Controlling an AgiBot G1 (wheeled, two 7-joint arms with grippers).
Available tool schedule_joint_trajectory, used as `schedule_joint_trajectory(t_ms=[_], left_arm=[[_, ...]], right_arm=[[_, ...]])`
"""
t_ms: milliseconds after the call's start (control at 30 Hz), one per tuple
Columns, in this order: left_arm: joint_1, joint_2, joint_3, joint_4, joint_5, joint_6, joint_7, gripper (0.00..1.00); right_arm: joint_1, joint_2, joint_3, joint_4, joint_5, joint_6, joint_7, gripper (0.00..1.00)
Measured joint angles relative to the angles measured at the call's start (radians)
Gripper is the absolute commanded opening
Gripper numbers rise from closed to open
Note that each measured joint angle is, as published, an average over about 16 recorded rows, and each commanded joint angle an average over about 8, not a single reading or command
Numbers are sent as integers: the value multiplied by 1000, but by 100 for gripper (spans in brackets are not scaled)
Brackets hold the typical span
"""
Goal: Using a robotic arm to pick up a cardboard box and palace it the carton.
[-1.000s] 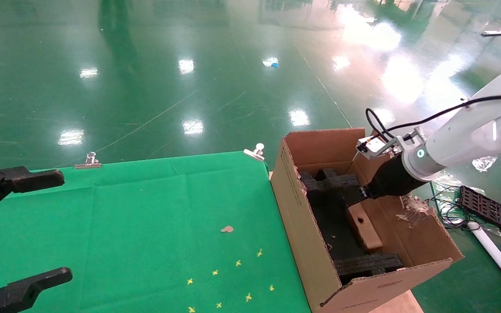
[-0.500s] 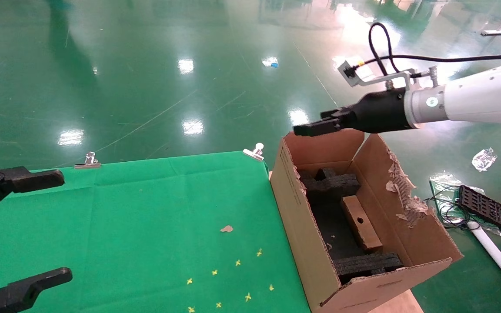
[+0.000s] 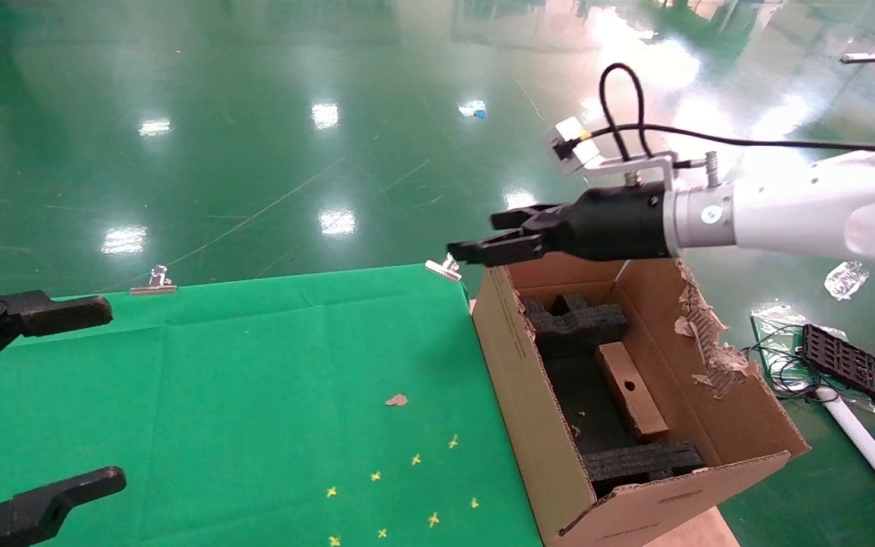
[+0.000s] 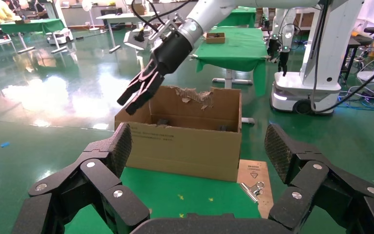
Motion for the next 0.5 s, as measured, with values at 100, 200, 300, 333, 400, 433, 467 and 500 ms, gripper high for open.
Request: schedule_joint_trajectory(t_ms=[100,200,300,333,400,433,467,500], left_arm=[[0,0,0,0,0,0,0,100],[0,0,0,0,0,0,0,100],[0,0,0,0,0,0,0,100],[0,0,1,0,0,0,0,100],[0,0,1,0,0,0,0,100],[0,0,1,0,0,0,0,100],[0,0,1,0,0,0,0,100],[0,0,1,0,-1,0,0,100]], right_arm=[[-43,11,56,55,8,-13,-11,100],[-86,22,112,110,16,-27,-21,100],[-129,33,168,165,24,-40,-32,100],[-143,37,187,183,27,-45,-36,100],[-172,44,225,220,32,-54,-43,100],[-187,48,244,239,35,-58,-46,100],[-201,52,263,257,38,-63,-50,100],[-216,56,281,276,40,-67,-53,100]])
